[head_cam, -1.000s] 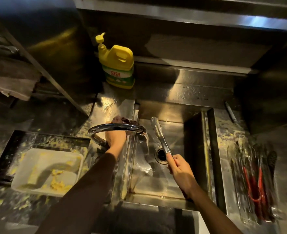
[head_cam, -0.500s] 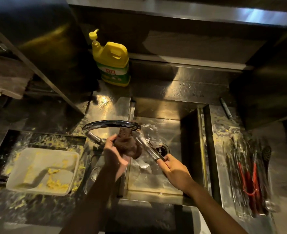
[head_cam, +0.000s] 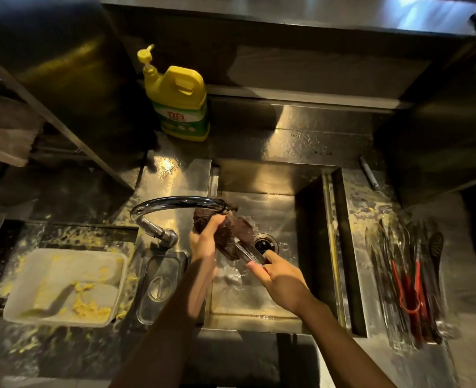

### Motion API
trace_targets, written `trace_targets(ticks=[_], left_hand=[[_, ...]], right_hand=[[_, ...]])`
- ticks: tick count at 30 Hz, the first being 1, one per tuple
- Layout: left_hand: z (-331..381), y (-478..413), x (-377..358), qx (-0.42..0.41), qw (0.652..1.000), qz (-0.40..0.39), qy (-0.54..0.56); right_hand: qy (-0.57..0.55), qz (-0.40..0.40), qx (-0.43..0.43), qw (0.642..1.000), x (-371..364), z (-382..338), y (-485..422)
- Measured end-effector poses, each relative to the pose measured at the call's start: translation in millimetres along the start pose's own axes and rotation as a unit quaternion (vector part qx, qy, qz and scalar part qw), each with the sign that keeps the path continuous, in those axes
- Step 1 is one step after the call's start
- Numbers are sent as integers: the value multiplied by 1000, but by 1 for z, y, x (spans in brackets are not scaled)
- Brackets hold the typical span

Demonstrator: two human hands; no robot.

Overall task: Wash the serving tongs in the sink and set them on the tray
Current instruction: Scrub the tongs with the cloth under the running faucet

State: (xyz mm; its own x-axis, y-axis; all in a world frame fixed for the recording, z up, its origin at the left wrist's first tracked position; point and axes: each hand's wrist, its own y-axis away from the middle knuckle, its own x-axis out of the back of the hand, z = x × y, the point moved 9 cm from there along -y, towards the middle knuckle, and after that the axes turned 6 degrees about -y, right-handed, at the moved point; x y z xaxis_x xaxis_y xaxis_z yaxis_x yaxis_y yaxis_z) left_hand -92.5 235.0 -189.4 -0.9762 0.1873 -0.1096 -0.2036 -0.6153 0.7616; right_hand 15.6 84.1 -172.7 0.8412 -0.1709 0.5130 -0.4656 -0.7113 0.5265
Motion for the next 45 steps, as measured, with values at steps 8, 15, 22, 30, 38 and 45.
trace_targets(ticks=[8,15,22,30,38,45], left_hand=[[18,5,-22,-27,969,-233,-78],[35,1,-21,-131,969,-77,-195],[21,-7,-22,-71,981,-141,-115],[32,-7,-28,-100,933,-223,-265],[27,-6,-37,-90,971,-162,-154],[65,-37,7,-174,924,-155,-303]], right_hand=[[92,-27,26,995,31,15,-11],[68,-53,32,996,16,5,-18],[141,-55,52,987,32,1,-21],[132,-68,53,987,48,13,-12],[64,-11,57,996,43,-2,-32],[235,2,49,971,113,37,-22]])
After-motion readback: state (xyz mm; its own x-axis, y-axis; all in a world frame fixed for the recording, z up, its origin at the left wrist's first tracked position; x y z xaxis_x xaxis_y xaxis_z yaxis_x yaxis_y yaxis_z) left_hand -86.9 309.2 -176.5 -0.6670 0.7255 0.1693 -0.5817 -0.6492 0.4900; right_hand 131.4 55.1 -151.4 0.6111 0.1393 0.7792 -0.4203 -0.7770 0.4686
